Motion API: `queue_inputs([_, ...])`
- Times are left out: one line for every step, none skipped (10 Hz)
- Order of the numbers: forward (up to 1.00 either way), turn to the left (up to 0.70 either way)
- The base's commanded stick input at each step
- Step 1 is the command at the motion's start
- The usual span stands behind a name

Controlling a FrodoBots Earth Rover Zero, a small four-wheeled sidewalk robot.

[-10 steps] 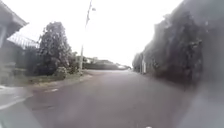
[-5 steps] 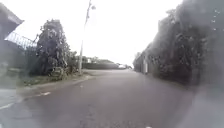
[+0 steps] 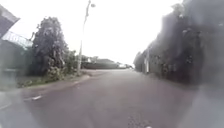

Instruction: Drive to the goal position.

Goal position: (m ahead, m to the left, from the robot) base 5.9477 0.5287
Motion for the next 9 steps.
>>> queue_inputs([0.7,0.0])
queue_inputs([0.7,0.0])
queue_inputs([0.7,0.0])
queue_inputs([0.7,0.0])
queue_inputs([0.7,0.0])
queue_inputs([0.7,0.0])
queue_inputs([0.7,0.0])
queue_inputs([0.7,0.0])
queue_inputs([0.7,0.0])
